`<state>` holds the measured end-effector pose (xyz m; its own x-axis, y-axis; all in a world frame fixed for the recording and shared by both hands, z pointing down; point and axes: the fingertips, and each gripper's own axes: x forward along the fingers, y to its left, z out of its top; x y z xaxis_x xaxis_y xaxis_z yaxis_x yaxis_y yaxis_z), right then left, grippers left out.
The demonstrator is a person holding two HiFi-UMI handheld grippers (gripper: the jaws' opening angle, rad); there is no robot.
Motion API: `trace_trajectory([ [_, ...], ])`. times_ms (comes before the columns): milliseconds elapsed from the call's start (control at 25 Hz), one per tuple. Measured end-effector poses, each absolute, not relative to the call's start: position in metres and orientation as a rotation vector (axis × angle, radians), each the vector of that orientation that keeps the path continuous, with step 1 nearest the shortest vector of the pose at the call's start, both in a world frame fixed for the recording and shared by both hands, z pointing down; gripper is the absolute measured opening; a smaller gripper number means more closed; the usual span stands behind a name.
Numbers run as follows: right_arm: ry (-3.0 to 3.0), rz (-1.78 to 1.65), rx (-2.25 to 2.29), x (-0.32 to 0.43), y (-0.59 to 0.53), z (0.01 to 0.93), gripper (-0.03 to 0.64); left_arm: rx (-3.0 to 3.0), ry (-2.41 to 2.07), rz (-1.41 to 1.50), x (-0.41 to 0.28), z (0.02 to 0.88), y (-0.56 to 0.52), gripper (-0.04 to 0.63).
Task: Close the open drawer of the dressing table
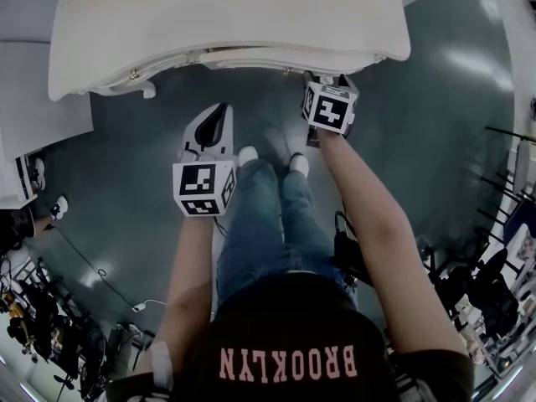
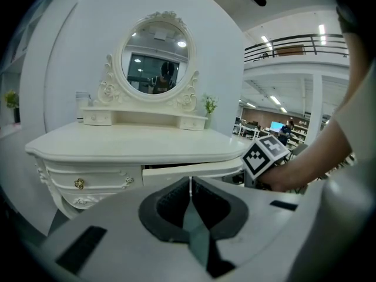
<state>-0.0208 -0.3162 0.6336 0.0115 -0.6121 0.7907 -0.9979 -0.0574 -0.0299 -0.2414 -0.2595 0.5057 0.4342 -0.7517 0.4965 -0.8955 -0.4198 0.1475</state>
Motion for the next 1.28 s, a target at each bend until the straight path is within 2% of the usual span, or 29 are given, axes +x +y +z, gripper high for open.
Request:
trace_trajectory([
  [1280,-1.640,0.851,1.779,-0.014,-0.363,0.633,0.307,2.278,-1.389,0.486,-0.263,0.520,-0.259,0.011],
])
